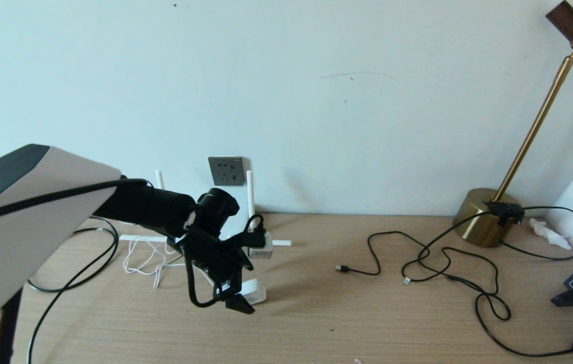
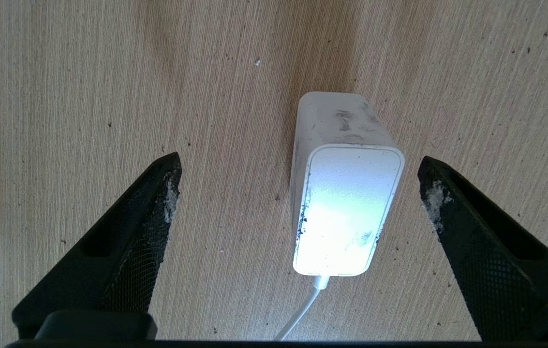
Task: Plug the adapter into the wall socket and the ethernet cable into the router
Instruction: Pick up plug
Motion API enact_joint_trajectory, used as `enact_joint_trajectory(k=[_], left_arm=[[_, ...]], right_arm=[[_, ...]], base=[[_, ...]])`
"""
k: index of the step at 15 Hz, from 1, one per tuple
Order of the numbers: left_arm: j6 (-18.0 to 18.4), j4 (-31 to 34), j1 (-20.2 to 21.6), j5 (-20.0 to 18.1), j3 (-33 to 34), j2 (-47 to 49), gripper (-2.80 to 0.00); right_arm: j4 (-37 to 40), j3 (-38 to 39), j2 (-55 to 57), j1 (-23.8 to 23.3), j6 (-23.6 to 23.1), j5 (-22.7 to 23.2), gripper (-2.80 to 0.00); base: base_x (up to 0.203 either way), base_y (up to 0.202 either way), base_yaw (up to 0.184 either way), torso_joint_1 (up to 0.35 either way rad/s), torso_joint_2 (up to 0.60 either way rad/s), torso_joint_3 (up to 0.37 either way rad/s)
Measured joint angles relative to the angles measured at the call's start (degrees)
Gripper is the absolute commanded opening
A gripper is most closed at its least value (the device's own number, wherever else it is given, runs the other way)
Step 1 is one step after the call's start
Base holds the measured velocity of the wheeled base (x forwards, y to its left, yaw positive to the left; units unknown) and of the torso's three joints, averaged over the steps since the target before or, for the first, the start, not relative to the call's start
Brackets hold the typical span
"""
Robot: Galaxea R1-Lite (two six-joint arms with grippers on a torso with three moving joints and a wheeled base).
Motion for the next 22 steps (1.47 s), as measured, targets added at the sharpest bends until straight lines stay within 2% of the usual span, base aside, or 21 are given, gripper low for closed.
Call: enact_joint_trajectory(k=[4,5,19,21,22], left_arm=[[-0.02,0.00,0.02,0.01,0.00,0.02,0.00],[-0.05,0.00,0.02,-0.02,0.00,0.02,-2.80],[-0.49,-1.65,-0.20,-0.34,1.94,-1.26,-2.80],[-0.56,-1.66,0.52,-2.10,4.86,-4.45,-2.80],[-1.04,-1.65,1.31,-4.54,6.70,-6.60,-2.80]], right_arm=[[-0.02,0.00,0.00,0.00,0.01,0.01,-2.80],[-0.02,0.00,0.00,0.00,0.01,0.01,-2.80],[0.00,0.00,0.00,0.00,0.01,-0.02,-2.80],[0.00,0.00,0.00,0.00,0.01,-0.02,-2.80],[0.00,0.00,0.00,0.00,0.01,0.01,-2.80]], base=[[0.000,0.000,0.000,0.000,0.00,0.000],[0.000,0.000,0.000,0.000,0.00,0.000],[0.000,0.000,0.000,0.000,0.00,0.000],[0.000,0.000,0.000,0.000,0.00,0.000],[0.000,0.000,0.000,0.000,0.00,0.000]])
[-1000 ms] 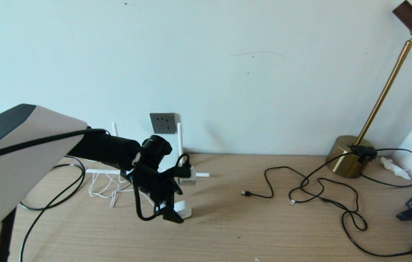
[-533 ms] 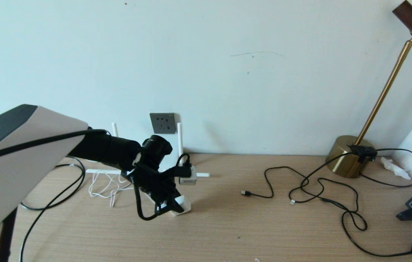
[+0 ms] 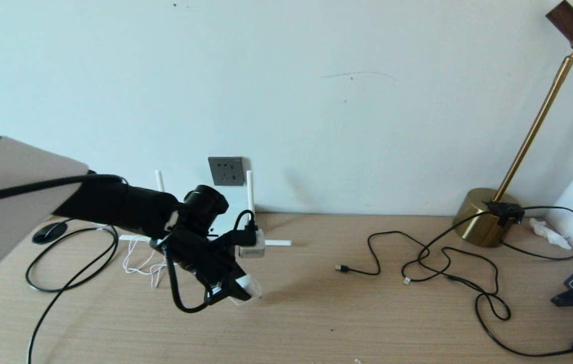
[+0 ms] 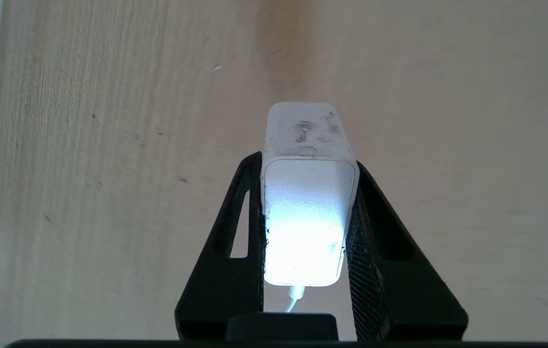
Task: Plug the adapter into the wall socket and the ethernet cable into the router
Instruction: Pick up plug, then align plug and socket
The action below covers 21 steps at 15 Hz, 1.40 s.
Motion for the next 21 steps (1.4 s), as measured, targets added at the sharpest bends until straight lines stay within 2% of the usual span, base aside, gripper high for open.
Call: enact_joint_trajectory(k=[3,5,7,9,11,13,14,15,16,17,21], left_arm=[[-5.91,-0.14,4.21,-11.32,5.24,-8.21,-2.80],[-12.70,-0.01,8.53,-15.63,8.49,-14.80,-2.80],[-22.90,0.18,14.40,-18.81,13.01,-22.18,-2.80],[-32.54,0.40,21.40,-24.09,20.27,-29.94,-2.80],[-41.24,-0.03,25.60,-27.05,26.43,-37.05,-2.80],[-52.74,-2.00,27.68,-27.95,29.39,-41.74,-2.80],[-58.06,-5.47,28.22,-27.76,30.77,-42.74,-2.80],[-61.44,-10.00,28.39,-26.61,32.93,-43.15,-2.80],[-62.88,-15.48,27.90,-23.90,35.50,-43.18,-2.80],[-63.33,-21.11,26.22,-19.54,38.36,-42.83,-2.80],[-63.58,-51.45,16.48,1.47,47.86,-35.13,-2.80]], right_arm=[[-0.02,0.00,0.00,0.00,0.00,0.00,-2.80],[-0.02,0.00,0.00,0.00,-0.01,-0.01,-2.80],[0.00,0.00,0.00,0.00,0.00,0.00,-2.80],[0.00,0.00,0.00,0.00,0.00,-0.02,-2.80],[-0.01,0.00,0.00,0.00,0.00,-0.02,-2.80],[-0.02,0.00,0.00,0.00,0.00,-0.02,-2.80],[-0.02,0.00,0.00,0.00,-0.01,-0.02,-2.80],[0.00,0.00,0.00,0.00,-0.01,-0.02,-2.80],[0.00,0.00,0.00,0.00,0.00,-0.02,-2.80],[0.00,0.00,0.00,0.00,-0.01,-0.02,-2.80],[-0.02,0.00,0.00,0.00,0.01,0.00,-2.80]], base=[[0.000,0.000,0.000,0.000,0.00,0.000],[0.000,0.000,0.000,0.000,0.00,0.000],[0.000,0.000,0.000,0.000,0.00,0.000],[0.000,0.000,0.000,0.000,0.00,0.000],[0.000,0.000,0.000,0.000,0.00,0.000],[0.000,0.000,0.000,0.000,0.00,0.000],[0.000,0.000,0.000,0.000,0.00,0.000],[0.000,0.000,0.000,0.000,0.00,0.000],[0.000,0.000,0.000,0.000,0.00,0.000],[0.000,0.000,0.000,0.000,0.00,0.000],[0.000,0.000,0.000,0.000,0.00,0.000]])
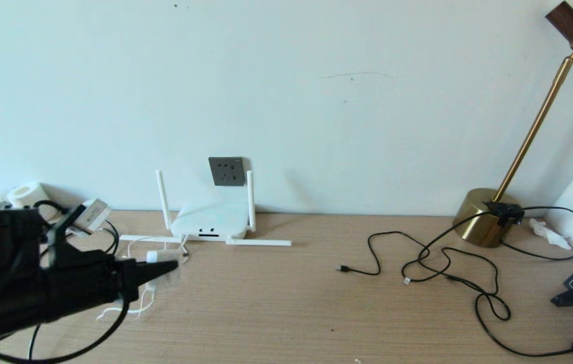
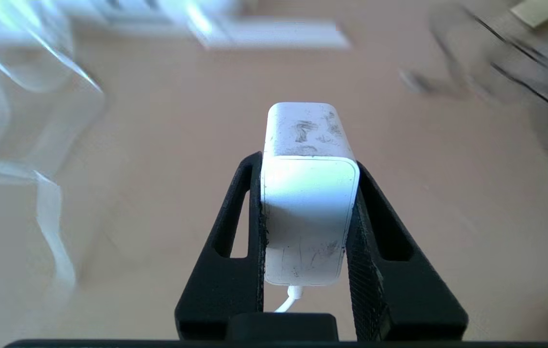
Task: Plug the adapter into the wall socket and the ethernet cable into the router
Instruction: Align plug and socket
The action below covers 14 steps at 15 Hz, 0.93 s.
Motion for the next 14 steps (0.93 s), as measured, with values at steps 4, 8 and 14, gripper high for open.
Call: enact_joint_trajectory(k=[4,8,14], left_arm=[[1.67,-31.99,-5.73,15.91,3.83,15.92,-2.80],[5.78,-55.64,-7.98,23.43,2.04,31.03,-2.80],[7.22,-59.27,-8.50,24.10,-11.99,40.92,-2.80]], right_arm=[[0.02,0.00,0.00,0.00,-0.02,0.00,-2.80],[0.02,0.00,0.00,0.00,-0.01,-0.02,-2.80],[0.02,0.00,0.00,0.00,-0.01,-0.02,-2.80]], base=[[0.000,0.000,0.000,0.000,0.00,0.000],[0.000,0.000,0.000,0.000,0.00,0.000],[0.000,0.000,0.000,0.000,0.00,0.000]])
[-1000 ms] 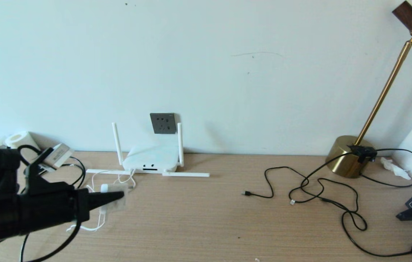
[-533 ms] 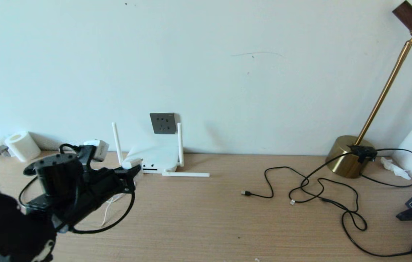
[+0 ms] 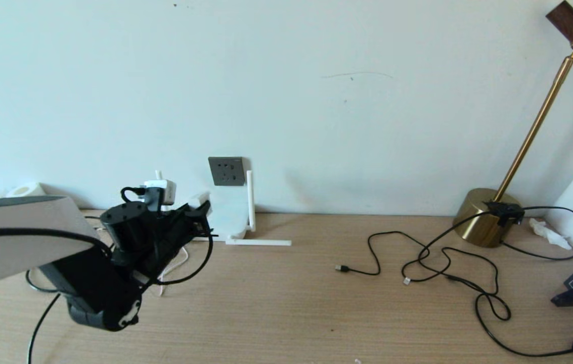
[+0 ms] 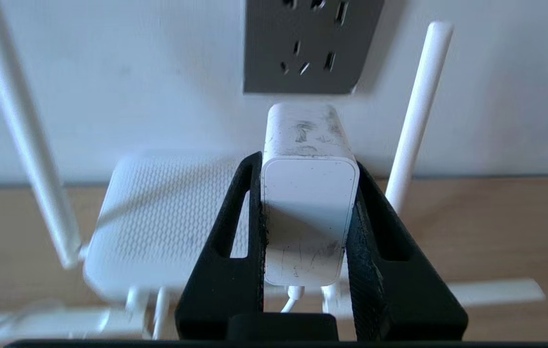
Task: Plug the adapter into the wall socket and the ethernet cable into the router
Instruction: Align plug and socket
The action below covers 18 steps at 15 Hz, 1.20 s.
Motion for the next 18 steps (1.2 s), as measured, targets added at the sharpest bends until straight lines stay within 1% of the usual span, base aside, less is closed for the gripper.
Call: enact_joint_trajectory(k=[3,8,10,14,18], left_arm=[[1.21,0.01,-0.13,-0.07,-5.31,3.35,-2.80],[1.67,0.00,-1.29,0.38,-8.61,4.43,-2.80],[1.65,-0.01,-1.29,1.02,-10.21,4.46,-2.80],[1.65,-0.01,-1.22,1.08,-12.93,5.26,-2.80],[1.65,-0.01,-1.11,0.98,-17.55,7.68,-2.80]], right_arm=[[-0.02,0.00,0.00,0.00,0.00,0.00,-2.80],[0.00,0.00,0.00,0.00,0.00,0.02,-2.80],[0.00,0.00,0.00,0.00,0.00,0.00,-2.80],[0.00,0.00,0.00,0.00,0.00,0.02,-2.80],[-0.01,0.00,0.00,0.00,0.01,0.02,-2.80]], base=[[0.000,0.000,0.000,0.000,0.00,0.000],[0.000,0.000,0.000,0.000,0.00,0.000],[0.000,0.000,0.000,0.000,0.00,0.000],[0.000,0.000,0.000,0.000,0.00,0.000],[0.000,0.000,0.000,0.000,0.00,0.000]])
